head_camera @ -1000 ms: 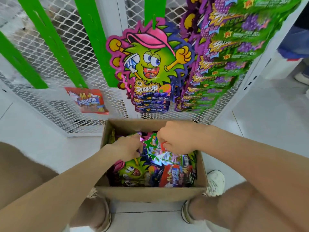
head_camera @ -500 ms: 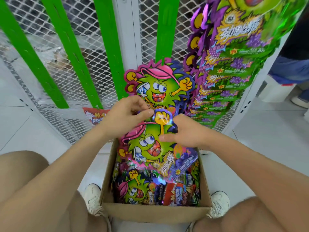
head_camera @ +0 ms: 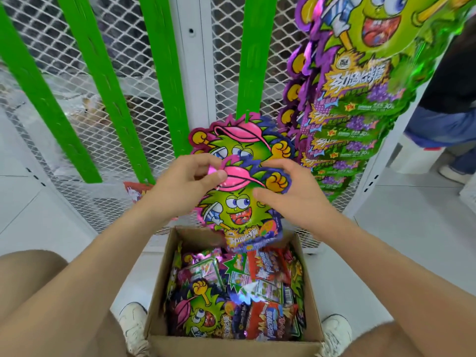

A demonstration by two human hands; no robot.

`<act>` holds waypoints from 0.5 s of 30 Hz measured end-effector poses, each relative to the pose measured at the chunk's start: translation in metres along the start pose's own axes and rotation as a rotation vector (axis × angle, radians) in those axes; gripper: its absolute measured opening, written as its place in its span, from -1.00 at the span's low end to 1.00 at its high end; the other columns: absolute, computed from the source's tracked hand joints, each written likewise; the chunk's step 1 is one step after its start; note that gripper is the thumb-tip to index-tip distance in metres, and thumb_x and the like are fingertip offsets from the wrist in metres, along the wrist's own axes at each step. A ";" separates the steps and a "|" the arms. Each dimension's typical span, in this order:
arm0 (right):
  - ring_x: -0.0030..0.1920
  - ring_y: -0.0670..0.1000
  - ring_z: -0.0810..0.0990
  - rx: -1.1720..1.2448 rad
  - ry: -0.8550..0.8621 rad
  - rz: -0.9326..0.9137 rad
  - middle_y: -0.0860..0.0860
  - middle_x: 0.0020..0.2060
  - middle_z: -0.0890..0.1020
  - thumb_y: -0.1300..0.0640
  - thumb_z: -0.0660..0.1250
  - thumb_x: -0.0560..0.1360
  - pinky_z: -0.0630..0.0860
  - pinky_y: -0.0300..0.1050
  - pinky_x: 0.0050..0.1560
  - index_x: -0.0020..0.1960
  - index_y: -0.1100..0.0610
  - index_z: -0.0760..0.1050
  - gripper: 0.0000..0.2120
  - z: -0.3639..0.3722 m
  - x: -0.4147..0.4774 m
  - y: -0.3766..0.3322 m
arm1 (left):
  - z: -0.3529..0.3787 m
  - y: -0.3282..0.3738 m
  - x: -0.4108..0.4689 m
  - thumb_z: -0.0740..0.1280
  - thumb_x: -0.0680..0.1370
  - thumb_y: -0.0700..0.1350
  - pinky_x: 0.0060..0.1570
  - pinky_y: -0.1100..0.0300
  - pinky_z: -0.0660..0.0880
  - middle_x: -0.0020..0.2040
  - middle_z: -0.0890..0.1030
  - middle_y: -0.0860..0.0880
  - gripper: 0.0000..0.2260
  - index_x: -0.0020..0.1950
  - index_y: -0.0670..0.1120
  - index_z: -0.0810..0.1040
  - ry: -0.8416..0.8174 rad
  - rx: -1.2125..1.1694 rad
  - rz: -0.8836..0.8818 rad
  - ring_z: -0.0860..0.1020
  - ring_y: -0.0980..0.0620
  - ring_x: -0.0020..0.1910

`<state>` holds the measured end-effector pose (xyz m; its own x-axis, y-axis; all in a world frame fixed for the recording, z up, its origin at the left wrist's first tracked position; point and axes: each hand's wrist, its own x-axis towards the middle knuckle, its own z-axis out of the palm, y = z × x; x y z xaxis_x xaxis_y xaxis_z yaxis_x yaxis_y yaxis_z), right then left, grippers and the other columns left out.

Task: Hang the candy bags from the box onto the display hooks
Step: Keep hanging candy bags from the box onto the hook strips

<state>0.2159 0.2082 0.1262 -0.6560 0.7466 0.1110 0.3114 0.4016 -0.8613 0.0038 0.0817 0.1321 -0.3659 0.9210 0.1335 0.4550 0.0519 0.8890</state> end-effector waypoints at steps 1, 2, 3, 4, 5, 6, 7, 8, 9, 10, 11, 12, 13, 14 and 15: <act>0.20 -0.17 0.63 -0.046 0.051 -0.069 -0.19 0.13 0.69 -0.03 0.59 0.46 0.56 -0.04 0.30 0.28 -0.11 0.59 -0.58 -0.001 0.001 -0.004 | 0.001 0.005 0.002 0.42 0.66 -0.07 -0.04 0.09 0.45 -0.29 0.60 -0.01 -0.95 0.02 0.00 0.63 -0.019 0.041 0.054 0.55 0.07 -0.18; 0.17 -0.21 0.63 -0.082 0.086 -0.141 -0.21 0.09 0.70 -0.04 0.56 0.49 0.56 -0.07 0.27 0.26 -0.10 0.61 -0.63 -0.001 0.002 -0.009 | 0.002 0.010 0.003 0.40 0.67 -0.08 -0.08 0.08 0.44 -0.26 0.61 -0.05 -0.95 0.01 0.02 0.62 -0.029 0.085 0.109 0.53 0.08 -0.20; 0.11 -0.22 0.65 -0.102 0.113 -0.196 -0.21 0.03 0.71 -0.03 0.53 0.53 0.58 -0.05 0.23 0.22 -0.07 0.64 -0.72 -0.002 0.004 -0.013 | 0.003 0.015 0.006 0.39 0.68 -0.09 -0.12 0.10 0.43 -0.24 0.61 -0.03 -0.94 0.01 0.04 0.61 -0.029 0.125 0.160 0.52 0.09 -0.22; 0.06 -0.19 0.67 -0.109 0.145 -0.239 -0.19 -0.03 0.73 -0.02 0.49 0.57 0.60 -0.01 0.18 0.17 -0.04 0.67 -0.81 -0.003 0.006 -0.018 | 0.002 0.019 0.009 0.39 0.68 -0.10 -0.16 0.12 0.42 -0.24 0.60 0.05 -0.92 0.01 0.06 0.60 -0.016 0.159 0.201 0.50 0.13 -0.24; 0.01 -0.17 0.68 -0.108 0.181 -0.272 -0.17 -0.07 0.73 -0.01 0.46 0.59 0.60 0.03 0.12 0.13 -0.02 0.69 -0.85 -0.006 0.007 -0.025 | 0.002 0.025 0.012 0.39 0.68 -0.11 -0.17 0.17 0.40 -0.24 0.59 0.11 -0.92 0.02 0.06 0.59 0.010 0.172 0.231 0.50 0.17 -0.24; -0.03 -0.16 0.68 -0.117 0.221 -0.290 -0.16 -0.10 0.73 0.00 0.44 0.61 0.60 0.03 0.06 0.12 -0.01 0.70 -0.87 -0.009 0.010 -0.028 | 0.002 0.032 0.016 0.41 0.66 -0.11 -0.15 0.21 0.42 -0.20 0.60 0.15 -0.95 0.04 0.05 0.60 0.054 0.175 0.248 0.52 0.19 -0.22; -0.07 -0.18 0.67 -0.136 0.271 -0.300 -0.17 -0.12 0.73 0.00 0.43 0.62 0.59 -0.01 0.00 0.11 0.00 0.70 -0.87 -0.012 0.012 -0.032 | 0.002 0.039 0.019 0.43 0.65 -0.10 -0.12 0.22 0.46 -0.13 0.63 0.15 -0.95 0.08 0.03 0.60 0.104 0.166 0.256 0.57 0.19 -0.17; -0.13 -0.20 0.65 -0.164 0.330 -0.313 -0.19 -0.15 0.71 0.00 0.43 0.62 0.57 -0.06 -0.05 0.10 0.01 0.69 -0.87 -0.015 0.014 -0.036 | 0.003 0.046 0.023 0.45 0.63 -0.07 -0.05 0.23 0.51 -0.03 0.66 0.15 -0.87 0.16 0.03 0.60 0.165 0.158 0.254 0.61 0.18 -0.07; -0.17 -0.19 0.64 -0.188 0.389 -0.330 -0.20 -0.17 0.70 0.01 0.43 0.61 0.55 -0.10 -0.08 0.10 0.01 0.69 -0.88 -0.017 0.016 -0.039 | 0.004 0.053 0.027 0.45 0.62 -0.03 0.06 0.25 0.53 0.10 0.66 0.15 -0.77 0.27 0.03 0.57 0.216 0.155 0.244 0.62 0.19 0.05; -0.17 -0.17 0.63 -0.207 0.446 -0.359 -0.20 -0.18 0.69 0.02 0.43 0.61 0.55 -0.10 -0.07 0.10 0.03 0.69 -0.88 -0.020 0.017 -0.043 | 0.005 0.058 0.031 0.43 0.62 -0.01 0.18 0.24 0.52 0.23 0.63 0.15 -0.67 0.37 0.04 0.53 0.257 0.159 0.241 0.60 0.20 0.16; -0.16 -0.14 0.64 -0.224 0.496 -0.394 -0.18 -0.18 0.69 0.04 0.43 0.61 0.56 -0.09 -0.05 0.10 0.04 0.69 -0.87 -0.021 0.018 -0.047 | 0.007 0.064 0.035 0.41 0.61 -0.01 0.28 0.22 0.49 0.32 0.59 0.14 -0.59 0.45 0.04 0.47 0.283 0.162 0.242 0.57 0.20 0.25; -0.17 -0.11 0.64 -0.241 0.542 -0.433 -0.15 -0.17 0.69 0.05 0.43 0.61 0.56 -0.06 -0.05 0.11 0.05 0.69 -0.87 -0.022 0.019 -0.050 | 0.009 0.069 0.039 0.39 0.60 -0.03 0.33 0.24 0.45 0.38 0.55 0.12 -0.53 0.51 0.02 0.42 0.299 0.160 0.246 0.54 0.19 0.30; -0.18 -0.08 0.63 -0.261 0.580 -0.466 -0.12 -0.16 0.70 0.06 0.42 0.62 0.56 -0.02 -0.07 0.11 0.06 0.68 -0.87 -0.023 0.020 -0.053 | 0.011 0.075 0.042 0.39 0.58 -0.07 0.34 0.33 0.40 0.40 0.53 0.10 -0.48 0.53 0.00 0.39 0.317 0.159 0.253 0.51 0.21 0.32; -0.17 -0.03 0.63 -0.280 0.611 -0.490 -0.08 -0.15 0.70 0.06 0.41 0.62 0.56 0.02 -0.08 0.13 0.07 0.67 -0.86 -0.023 0.023 -0.055 | 0.013 0.080 0.046 0.39 0.55 -0.11 0.29 0.44 0.37 0.39 0.53 0.11 -0.47 0.51 -0.01 0.38 0.329 0.151 0.264 0.49 0.27 0.31; -0.15 0.02 0.64 -0.300 0.639 -0.514 -0.05 -0.13 0.71 0.06 0.40 0.63 0.55 0.05 -0.08 0.14 0.09 0.66 -0.85 -0.023 0.025 -0.057 | 0.015 0.086 0.048 0.39 0.52 -0.14 0.21 0.51 0.35 0.33 0.54 0.15 -0.49 0.47 -0.01 0.40 0.334 0.133 0.276 0.49 0.35 0.25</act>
<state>0.1973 0.2158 0.1898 -0.2819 0.5530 0.7840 0.3098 0.8259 -0.4711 0.0370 0.1364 0.2082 -0.4487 0.7333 0.5109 0.6647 -0.1083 0.7392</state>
